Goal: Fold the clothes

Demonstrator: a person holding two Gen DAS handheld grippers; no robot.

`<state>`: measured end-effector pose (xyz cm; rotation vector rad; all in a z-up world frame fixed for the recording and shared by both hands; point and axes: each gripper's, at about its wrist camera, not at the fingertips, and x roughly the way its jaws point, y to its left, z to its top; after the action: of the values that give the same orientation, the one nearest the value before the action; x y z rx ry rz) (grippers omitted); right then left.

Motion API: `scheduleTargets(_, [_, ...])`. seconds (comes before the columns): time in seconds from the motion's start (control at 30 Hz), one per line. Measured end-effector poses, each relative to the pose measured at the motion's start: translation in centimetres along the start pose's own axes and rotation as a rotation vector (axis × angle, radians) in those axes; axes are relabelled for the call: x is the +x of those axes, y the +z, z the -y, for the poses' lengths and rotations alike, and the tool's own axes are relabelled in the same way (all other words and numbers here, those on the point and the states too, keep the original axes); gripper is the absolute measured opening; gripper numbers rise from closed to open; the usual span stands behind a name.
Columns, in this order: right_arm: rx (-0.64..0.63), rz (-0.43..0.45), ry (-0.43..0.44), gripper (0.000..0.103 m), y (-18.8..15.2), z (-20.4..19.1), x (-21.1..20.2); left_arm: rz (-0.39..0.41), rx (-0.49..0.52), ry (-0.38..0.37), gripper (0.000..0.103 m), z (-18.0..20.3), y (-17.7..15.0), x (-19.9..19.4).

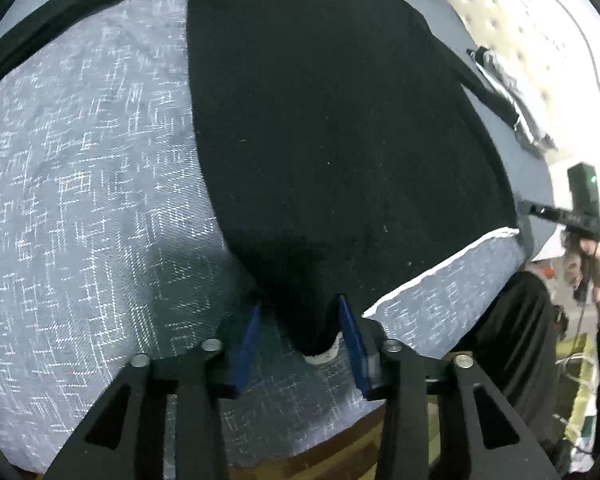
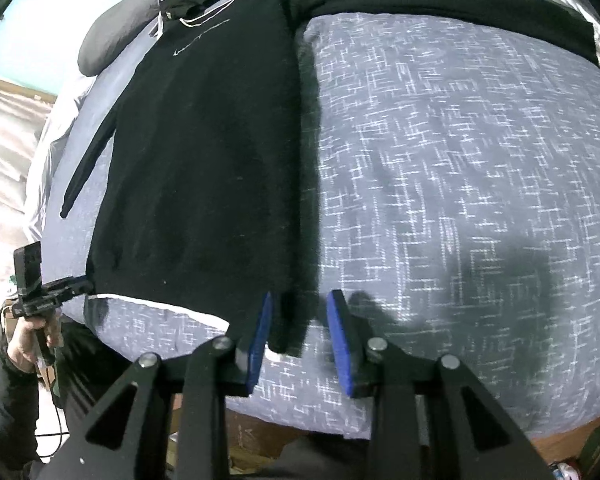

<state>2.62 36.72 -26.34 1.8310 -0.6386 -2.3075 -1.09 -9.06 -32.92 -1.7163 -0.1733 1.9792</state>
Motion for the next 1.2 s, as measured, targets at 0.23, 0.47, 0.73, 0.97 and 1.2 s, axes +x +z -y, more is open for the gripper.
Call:
scheduleTargets(0.23, [-0.004,0.002,-0.027,0.029,0.3,-0.1,-0.2,0.036,0.010,0.000,0.007,-0.2,-0.5,-2.1])
scheduleTargets(0.47, [0.016,-0.005,-0.039,0.029,0.4,-0.1,0.1,0.059,-0.002,0.000,0.006,-1.4,-1.3,-3.8])
scheduleTargets(0.73, [0.012,-0.057,-0.022,0.039,0.2,-1.0,1.9,0.034,-0.009,0.020,0.006,-2.4,-1.1,-2.9])
scheduleTargets(0.97, [0.006,-0.065,0.003,0.011,0.4,-2.2,3.8,0.055,-0.003,0.020,0.006,-2.8,-1.4,-4.1])
scheduleTargets(1.2, [-0.083,-0.019,0.019,0.003,-0.2,-4.2,-0.5,0.088,0.015,0.032,0.006,-3.1,-1.8,-6.6])
